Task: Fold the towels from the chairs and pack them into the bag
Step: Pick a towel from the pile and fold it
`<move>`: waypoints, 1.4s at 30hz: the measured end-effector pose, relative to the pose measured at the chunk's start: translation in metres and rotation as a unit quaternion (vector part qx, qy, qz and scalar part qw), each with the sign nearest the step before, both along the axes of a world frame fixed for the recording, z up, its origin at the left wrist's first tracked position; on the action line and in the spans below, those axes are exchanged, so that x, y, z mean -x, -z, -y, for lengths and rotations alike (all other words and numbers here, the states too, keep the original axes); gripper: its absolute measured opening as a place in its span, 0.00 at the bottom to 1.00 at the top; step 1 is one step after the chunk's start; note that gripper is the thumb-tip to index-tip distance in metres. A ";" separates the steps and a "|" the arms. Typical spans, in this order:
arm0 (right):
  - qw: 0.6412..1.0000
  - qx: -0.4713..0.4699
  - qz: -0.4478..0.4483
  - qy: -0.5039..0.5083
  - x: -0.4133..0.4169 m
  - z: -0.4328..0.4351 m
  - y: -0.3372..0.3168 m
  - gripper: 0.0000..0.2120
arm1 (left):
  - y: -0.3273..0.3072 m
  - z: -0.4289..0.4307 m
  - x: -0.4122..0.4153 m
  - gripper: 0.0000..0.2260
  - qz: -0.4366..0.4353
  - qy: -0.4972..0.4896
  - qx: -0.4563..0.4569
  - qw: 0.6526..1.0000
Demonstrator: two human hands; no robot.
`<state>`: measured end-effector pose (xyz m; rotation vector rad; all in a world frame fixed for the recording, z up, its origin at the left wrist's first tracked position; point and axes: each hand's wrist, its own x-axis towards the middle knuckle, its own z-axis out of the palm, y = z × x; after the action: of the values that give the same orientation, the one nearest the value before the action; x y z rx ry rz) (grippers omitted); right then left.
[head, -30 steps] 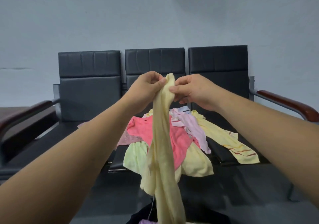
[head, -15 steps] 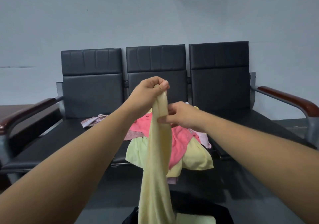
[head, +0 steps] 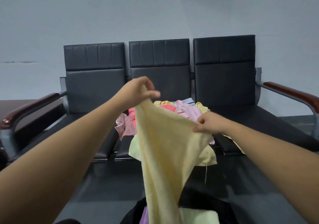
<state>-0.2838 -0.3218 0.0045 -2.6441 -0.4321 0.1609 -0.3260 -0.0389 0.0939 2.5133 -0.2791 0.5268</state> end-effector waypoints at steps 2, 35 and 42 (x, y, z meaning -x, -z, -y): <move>0.997 -0.065 0.038 0.033 -0.010 0.010 -0.001 0.18 | 0.009 -0.010 -0.004 0.19 -0.060 -0.009 -0.116 0.991; 0.888 -0.418 0.125 0.145 -0.010 -0.002 -0.042 0.09 | 0.024 -0.024 0.003 0.10 -0.250 0.170 0.330 0.894; 0.934 -0.356 0.029 -0.017 0.031 -0.055 -0.061 0.09 | 0.022 0.008 0.004 0.06 -0.226 0.195 0.235 0.925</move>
<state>-0.3144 -0.2665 0.0657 -1.9290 -0.4500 -0.0589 -0.3301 -0.0464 0.0719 1.9620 -0.4047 -0.1401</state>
